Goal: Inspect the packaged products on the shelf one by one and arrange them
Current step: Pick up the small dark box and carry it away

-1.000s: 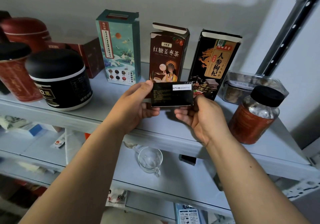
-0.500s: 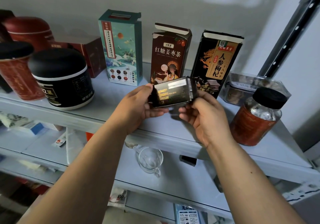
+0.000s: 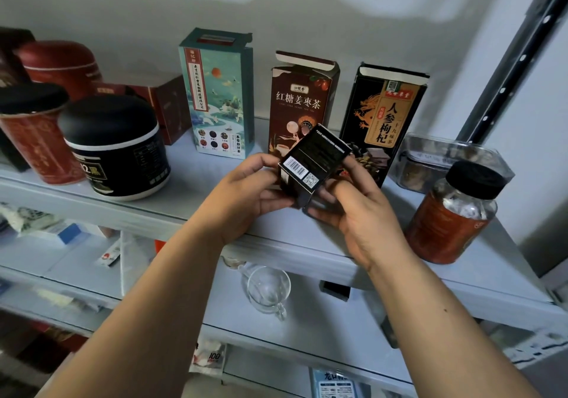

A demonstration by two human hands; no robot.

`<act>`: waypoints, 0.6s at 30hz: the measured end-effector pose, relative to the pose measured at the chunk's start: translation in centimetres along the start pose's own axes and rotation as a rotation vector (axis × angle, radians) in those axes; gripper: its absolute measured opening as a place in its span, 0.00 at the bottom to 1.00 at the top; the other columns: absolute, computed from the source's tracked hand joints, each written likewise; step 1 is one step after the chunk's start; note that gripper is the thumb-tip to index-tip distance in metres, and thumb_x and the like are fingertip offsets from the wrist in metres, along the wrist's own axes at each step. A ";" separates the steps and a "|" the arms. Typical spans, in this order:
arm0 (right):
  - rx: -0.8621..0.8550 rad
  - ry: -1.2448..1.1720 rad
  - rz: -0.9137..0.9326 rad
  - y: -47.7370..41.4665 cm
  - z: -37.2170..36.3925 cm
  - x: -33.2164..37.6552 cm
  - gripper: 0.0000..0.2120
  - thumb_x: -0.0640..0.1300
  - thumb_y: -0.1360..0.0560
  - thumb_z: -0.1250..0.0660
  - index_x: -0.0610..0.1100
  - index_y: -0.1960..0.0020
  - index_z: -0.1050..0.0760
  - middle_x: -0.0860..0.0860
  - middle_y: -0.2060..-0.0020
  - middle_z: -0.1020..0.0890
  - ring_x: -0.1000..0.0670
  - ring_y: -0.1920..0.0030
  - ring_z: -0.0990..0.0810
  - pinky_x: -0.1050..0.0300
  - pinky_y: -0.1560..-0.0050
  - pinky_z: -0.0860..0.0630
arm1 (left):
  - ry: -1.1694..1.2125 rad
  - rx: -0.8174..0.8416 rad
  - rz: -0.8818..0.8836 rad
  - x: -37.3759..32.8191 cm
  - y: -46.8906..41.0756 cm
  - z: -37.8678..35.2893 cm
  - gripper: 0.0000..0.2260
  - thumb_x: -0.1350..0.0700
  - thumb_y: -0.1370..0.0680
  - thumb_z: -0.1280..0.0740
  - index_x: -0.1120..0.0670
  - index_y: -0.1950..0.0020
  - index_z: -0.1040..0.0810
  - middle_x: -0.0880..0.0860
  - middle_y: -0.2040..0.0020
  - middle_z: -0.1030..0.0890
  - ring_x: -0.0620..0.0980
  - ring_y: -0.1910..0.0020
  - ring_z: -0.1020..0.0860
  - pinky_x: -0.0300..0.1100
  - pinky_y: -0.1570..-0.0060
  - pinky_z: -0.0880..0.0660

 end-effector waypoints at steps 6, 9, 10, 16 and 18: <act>-0.015 -0.053 -0.010 -0.1 0.0 0.0 0.23 0.32 0.18 0.38 0.57 0.34 0.24 0.44 0.46 0.14 0.51 0.55 0.13 0.51 0.48 0.15 | 0.039 0.103 -0.045 0.1 0.4 0.2 0.08 0.54 0.25 0.34 0.58 0.53 0.29 0.59 0.54 0.17 0.58 0.53 0.16 0.55 0.50 0.17; -0.007 -0.074 -0.012 0.0 -0.2 0.2 0.23 0.30 0.18 0.40 0.50 0.29 0.25 0.48 0.55 0.14 0.54 0.61 0.15 0.53 0.50 0.16 | 0.015 0.121 -0.052 0.1 0.4 0.3 0.09 0.55 0.25 0.34 0.59 0.51 0.30 0.59 0.56 0.16 0.57 0.55 0.16 0.56 0.49 0.17; -0.011 -0.070 -0.012 0.0 -0.2 0.1 0.23 0.30 0.18 0.40 0.49 0.29 0.25 0.48 0.55 0.14 0.55 0.61 0.15 0.52 0.49 0.16 | 0.012 0.125 -0.052 0.2 0.3 0.3 0.10 0.55 0.25 0.34 0.60 0.50 0.30 0.58 0.56 0.16 0.57 0.56 0.16 0.56 0.49 0.17; -0.012 -0.065 -0.017 -0.1 0.0 0.0 0.21 0.31 0.18 0.38 0.48 0.30 0.24 0.42 0.44 0.14 0.50 0.53 0.14 0.49 0.45 0.17 | 0.021 0.124 -0.046 0.0 0.4 0.3 0.16 0.55 0.25 0.34 0.62 0.40 0.28 0.60 0.53 0.17 0.58 0.53 0.17 0.54 0.50 0.17; -0.017 -0.079 -0.022 -0.3 0.2 -0.2 0.19 0.32 0.19 0.36 0.46 0.31 0.23 0.42 0.47 0.14 0.50 0.53 0.14 0.45 0.40 0.18 | 0.055 0.121 -0.023 -0.1 0.5 0.1 0.18 0.55 0.24 0.38 0.65 0.39 0.27 0.61 0.49 0.17 0.58 0.50 0.17 0.52 0.49 0.17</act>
Point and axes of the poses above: each hand's wrist, its own y-axis away from the middle knuckle, its own z-axis out of the back of the hand, x = y × z, the point moved 1 cm from there along -y, towards the middle knuckle
